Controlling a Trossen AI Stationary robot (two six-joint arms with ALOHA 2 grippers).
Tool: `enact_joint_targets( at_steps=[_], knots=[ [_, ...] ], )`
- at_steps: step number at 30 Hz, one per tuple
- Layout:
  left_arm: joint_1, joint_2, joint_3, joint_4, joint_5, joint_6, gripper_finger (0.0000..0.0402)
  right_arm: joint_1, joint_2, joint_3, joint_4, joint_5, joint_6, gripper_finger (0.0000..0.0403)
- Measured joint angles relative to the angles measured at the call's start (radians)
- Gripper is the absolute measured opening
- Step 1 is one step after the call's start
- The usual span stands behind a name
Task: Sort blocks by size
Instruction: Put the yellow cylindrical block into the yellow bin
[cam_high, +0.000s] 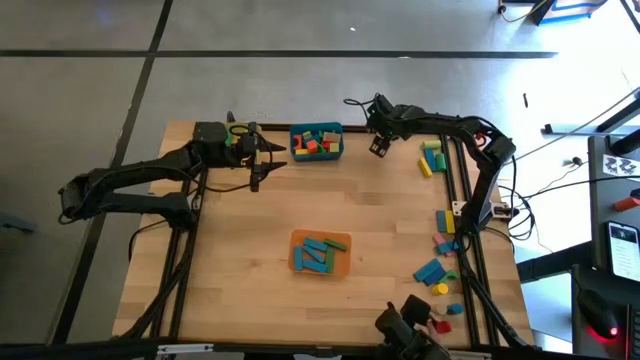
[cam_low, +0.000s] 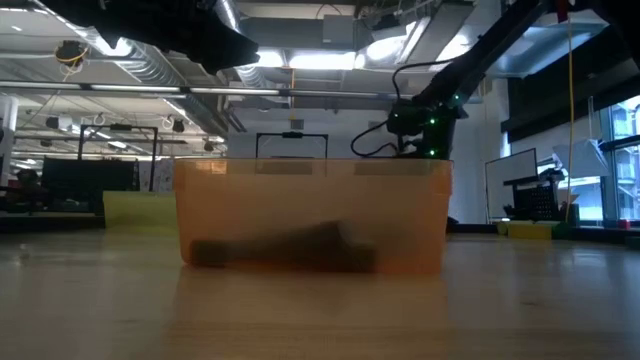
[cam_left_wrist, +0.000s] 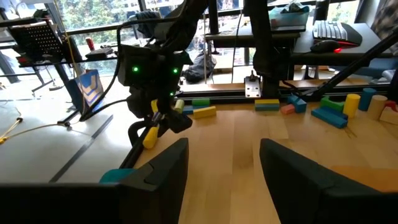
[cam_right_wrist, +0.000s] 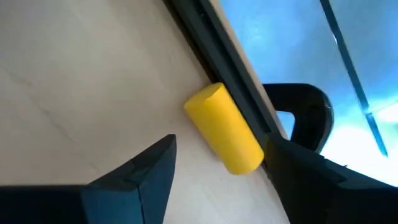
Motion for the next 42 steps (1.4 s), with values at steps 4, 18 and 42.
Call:
enact_joint_targets(
  at_steps=[4,18,42],
  knots=[
    [0.0,0.0,0.0,0.0,0.0,0.0,0.0182,0.0,0.0,-0.036,0.065,0.0,-0.044,0.0241],
    [0.0,0.0,0.0,0.003,0.0,0.0,0.0182,-0.052,0.006,-0.113,0.135,-0.022,0.038,0.0241],
    [0.0,0.0,0.0,0.002,0.0,0.0,0.0182,-0.071,0.057,-0.091,0.084,-0.131,0.095,0.0132]
  ],
)
